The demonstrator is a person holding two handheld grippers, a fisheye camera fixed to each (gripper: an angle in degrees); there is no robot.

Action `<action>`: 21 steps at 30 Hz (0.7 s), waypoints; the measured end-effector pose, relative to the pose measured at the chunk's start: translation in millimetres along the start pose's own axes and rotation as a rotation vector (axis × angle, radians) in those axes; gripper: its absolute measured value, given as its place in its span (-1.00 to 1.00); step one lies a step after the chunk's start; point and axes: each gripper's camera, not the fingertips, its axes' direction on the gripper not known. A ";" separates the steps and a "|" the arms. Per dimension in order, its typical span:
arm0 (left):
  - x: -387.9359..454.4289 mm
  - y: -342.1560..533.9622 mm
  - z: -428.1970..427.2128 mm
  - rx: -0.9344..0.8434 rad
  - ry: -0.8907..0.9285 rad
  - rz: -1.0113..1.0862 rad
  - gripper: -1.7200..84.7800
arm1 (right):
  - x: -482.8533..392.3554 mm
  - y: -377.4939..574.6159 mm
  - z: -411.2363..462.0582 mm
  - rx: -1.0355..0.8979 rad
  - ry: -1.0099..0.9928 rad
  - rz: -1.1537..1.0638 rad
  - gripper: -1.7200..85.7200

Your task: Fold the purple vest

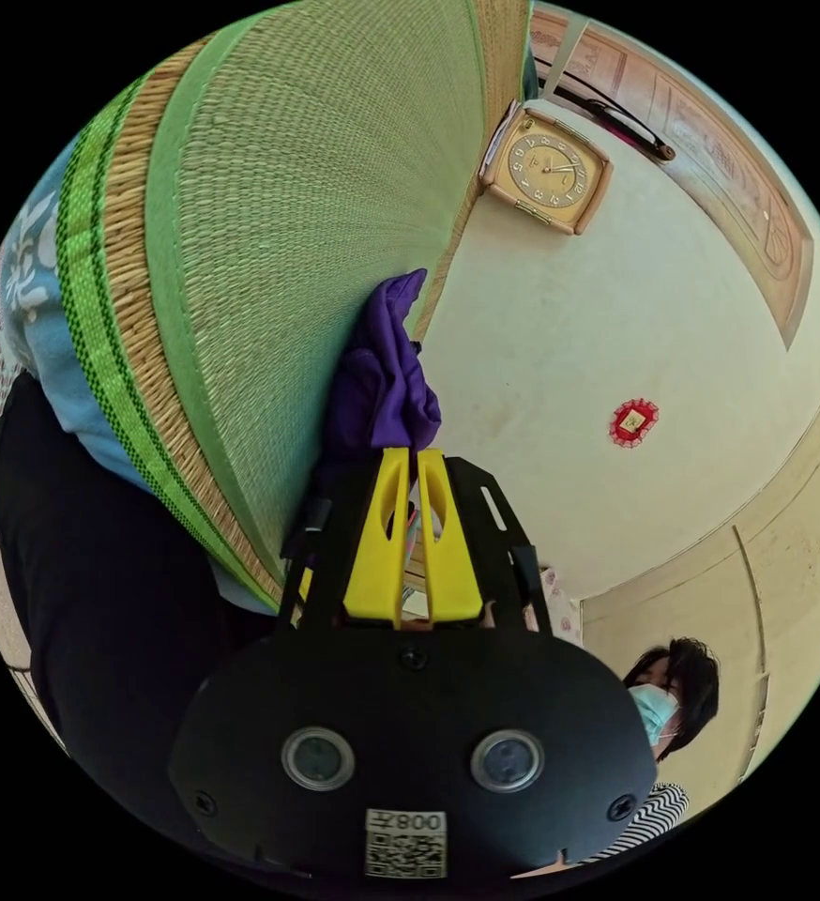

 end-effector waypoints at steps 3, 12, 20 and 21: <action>-0.2 11.4 9.6 0.006 -0.007 -0.002 -0.93 | -4.5 -1.3 -3.9 -0.007 -0.007 0.008 -0.77; 7.7 59.5 47.0 -0.044 -0.046 0.041 -0.93 | -55.0 23.5 -57.7 -0.014 -0.071 -0.072 -0.90; 50.1 149.2 104.4 -0.223 0.012 0.211 -0.93 | -143.7 86.7 -139.2 0.008 -0.164 -0.244 -0.91; 54.2 155.7 109.9 -0.235 0.022 0.227 -0.93 | -157.4 97.7 -151.6 0.019 -0.182 -0.272 -0.91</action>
